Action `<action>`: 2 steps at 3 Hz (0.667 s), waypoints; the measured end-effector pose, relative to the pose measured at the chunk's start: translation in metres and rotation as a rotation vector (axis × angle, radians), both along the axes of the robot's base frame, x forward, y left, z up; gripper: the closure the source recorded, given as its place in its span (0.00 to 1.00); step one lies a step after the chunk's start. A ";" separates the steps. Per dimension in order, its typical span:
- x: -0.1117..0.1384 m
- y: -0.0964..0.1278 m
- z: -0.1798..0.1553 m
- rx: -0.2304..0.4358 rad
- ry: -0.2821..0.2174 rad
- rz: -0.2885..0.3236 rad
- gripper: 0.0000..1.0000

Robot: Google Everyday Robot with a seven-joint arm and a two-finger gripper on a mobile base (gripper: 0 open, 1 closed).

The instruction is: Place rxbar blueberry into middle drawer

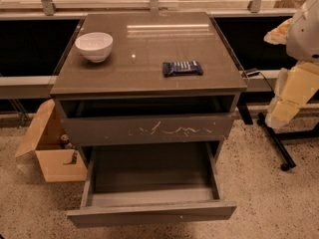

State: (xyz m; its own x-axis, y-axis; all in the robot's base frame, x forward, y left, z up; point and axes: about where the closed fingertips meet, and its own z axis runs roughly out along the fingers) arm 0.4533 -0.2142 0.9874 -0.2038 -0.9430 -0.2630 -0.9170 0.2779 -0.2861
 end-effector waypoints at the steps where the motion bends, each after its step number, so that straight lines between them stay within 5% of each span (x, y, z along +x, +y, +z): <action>1: 0.022 0.001 -0.010 0.059 0.004 -0.003 0.00; 2: 0.045 0.008 -0.030 0.143 0.012 -0.011 0.00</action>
Offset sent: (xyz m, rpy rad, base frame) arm 0.0764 0.0155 -0.0525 0.2647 0.0126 -0.0290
